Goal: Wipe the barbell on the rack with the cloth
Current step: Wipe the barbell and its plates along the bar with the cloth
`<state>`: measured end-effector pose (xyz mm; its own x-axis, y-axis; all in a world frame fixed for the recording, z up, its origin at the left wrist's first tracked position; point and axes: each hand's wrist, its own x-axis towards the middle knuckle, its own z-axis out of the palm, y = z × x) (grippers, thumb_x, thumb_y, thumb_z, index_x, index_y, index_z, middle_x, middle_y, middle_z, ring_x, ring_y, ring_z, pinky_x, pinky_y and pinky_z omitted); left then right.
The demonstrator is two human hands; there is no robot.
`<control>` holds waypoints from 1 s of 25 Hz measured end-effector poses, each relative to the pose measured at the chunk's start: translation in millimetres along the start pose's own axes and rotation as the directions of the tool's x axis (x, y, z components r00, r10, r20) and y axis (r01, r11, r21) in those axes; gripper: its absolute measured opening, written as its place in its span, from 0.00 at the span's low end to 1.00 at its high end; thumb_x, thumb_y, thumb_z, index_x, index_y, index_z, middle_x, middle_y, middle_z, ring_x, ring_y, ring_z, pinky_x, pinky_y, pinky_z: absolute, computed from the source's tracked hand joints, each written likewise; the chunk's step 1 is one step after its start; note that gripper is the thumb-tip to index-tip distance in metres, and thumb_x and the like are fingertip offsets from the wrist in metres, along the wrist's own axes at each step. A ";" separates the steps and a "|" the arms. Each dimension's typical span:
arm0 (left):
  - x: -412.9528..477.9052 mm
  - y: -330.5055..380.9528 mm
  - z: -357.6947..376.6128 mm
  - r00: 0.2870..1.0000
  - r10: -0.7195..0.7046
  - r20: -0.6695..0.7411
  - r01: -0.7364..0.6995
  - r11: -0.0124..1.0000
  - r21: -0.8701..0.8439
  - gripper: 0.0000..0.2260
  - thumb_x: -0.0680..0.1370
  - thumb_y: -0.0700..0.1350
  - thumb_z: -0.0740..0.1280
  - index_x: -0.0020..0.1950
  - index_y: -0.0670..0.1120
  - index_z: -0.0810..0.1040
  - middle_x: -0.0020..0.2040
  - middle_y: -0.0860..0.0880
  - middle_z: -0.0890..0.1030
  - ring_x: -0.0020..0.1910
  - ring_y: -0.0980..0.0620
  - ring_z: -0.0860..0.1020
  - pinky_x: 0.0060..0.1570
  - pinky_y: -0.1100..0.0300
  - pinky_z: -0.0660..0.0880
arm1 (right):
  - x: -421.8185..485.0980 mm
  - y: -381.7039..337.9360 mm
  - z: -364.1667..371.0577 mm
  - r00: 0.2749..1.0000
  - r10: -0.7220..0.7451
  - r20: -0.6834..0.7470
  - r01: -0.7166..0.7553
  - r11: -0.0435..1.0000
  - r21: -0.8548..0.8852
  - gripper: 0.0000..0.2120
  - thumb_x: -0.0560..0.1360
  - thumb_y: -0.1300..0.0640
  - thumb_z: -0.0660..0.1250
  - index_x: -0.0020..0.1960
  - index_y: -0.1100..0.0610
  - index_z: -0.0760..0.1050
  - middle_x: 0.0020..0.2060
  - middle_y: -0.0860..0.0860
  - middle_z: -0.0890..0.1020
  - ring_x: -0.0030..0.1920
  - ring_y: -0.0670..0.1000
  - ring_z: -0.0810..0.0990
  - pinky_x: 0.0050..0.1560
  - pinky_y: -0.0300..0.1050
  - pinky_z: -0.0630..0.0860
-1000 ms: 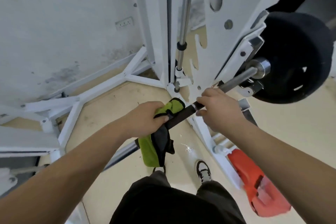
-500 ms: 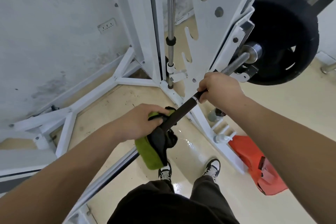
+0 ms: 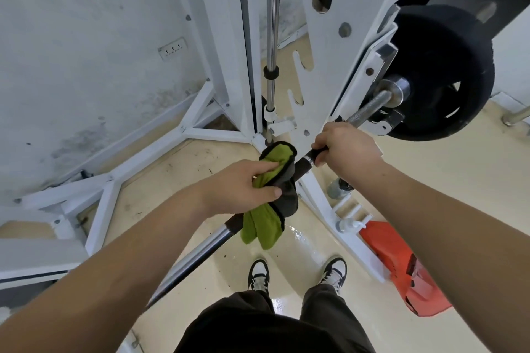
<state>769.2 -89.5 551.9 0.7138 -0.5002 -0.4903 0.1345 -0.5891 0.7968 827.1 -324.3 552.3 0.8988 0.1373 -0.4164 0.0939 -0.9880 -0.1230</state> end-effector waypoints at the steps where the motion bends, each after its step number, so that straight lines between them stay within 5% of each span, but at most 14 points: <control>1: 4.6 -0.8 -2.4 0.999 0.009 -0.050 -0.007 0.999 0.045 0.09 0.81 0.48 0.69 0.61 0.53 0.82 0.51 0.56 0.85 0.49 0.61 0.82 0.45 0.70 0.75 | 0.3 -1.0 -1.2 1.000 0.013 0.005 -0.013 1.000 0.004 0.16 0.76 0.54 0.74 0.63 0.50 0.81 0.57 0.51 0.76 0.64 0.55 0.73 0.57 0.53 0.77; 5: 53.1 15.0 5.8 0.976 0.045 -0.215 -0.006 0.984 0.178 0.06 0.81 0.45 0.67 0.52 0.48 0.83 0.46 0.49 0.82 0.47 0.49 0.80 0.48 0.54 0.77 | 1.7 -4.9 -0.6 0.999 0.038 -0.014 -0.039 0.999 -0.015 0.15 0.73 0.53 0.76 0.59 0.49 0.83 0.54 0.52 0.77 0.60 0.56 0.76 0.52 0.51 0.77; 8: 55.8 15.8 5.1 0.981 0.007 -0.192 0.013 0.995 0.102 0.04 0.81 0.45 0.66 0.48 0.50 0.80 0.47 0.48 0.81 0.49 0.48 0.80 0.50 0.54 0.77 | -0.6 -6.3 -1.6 0.999 0.041 -0.009 -0.042 0.999 -0.033 0.16 0.73 0.52 0.76 0.60 0.49 0.82 0.56 0.52 0.78 0.61 0.56 0.75 0.55 0.52 0.78; 15: 5.9 -11.8 -16.9 0.996 -0.086 -0.038 0.093 0.962 0.255 0.11 0.81 0.45 0.67 0.40 0.42 0.75 0.38 0.50 0.78 0.37 0.55 0.76 0.37 0.61 0.70 | -2.8 -4.5 -5.1 1.000 0.029 0.006 -0.029 1.000 -0.012 0.15 0.75 0.56 0.75 0.62 0.51 0.82 0.57 0.50 0.78 0.63 0.54 0.74 0.60 0.55 0.77; 21: 43.0 13.9 7.9 0.986 -0.013 -0.167 0.036 0.990 0.135 0.07 0.83 0.47 0.64 0.56 0.46 0.79 0.51 0.47 0.81 0.53 0.46 0.79 0.56 0.51 0.76 | -3.6 -1.1 1.6 0.998 -0.005 -0.061 0.005 1.000 0.007 0.15 0.73 0.56 0.76 0.59 0.50 0.83 0.55 0.49 0.79 0.61 0.55 0.75 0.57 0.54 0.77; 25: -9.8 -18.6 0.2 0.992 -0.072 -0.101 0.105 0.918 0.382 0.04 0.83 0.46 0.62 0.49 0.51 0.72 0.44 0.53 0.76 0.47 0.49 0.75 0.44 0.58 0.69 | -2.1 -0.3 1.5 0.998 -0.003 -0.056 0.004 1.000 0.013 0.14 0.75 0.57 0.75 0.60 0.51 0.84 0.56 0.48 0.79 0.63 0.53 0.74 0.59 0.54 0.77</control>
<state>759.5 -73.7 541.8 0.7679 -0.3899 -0.5082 -0.0638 -0.8360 0.5450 824.5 -324.3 551.9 0.9212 0.1360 -0.3647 0.0916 -0.9864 -0.1363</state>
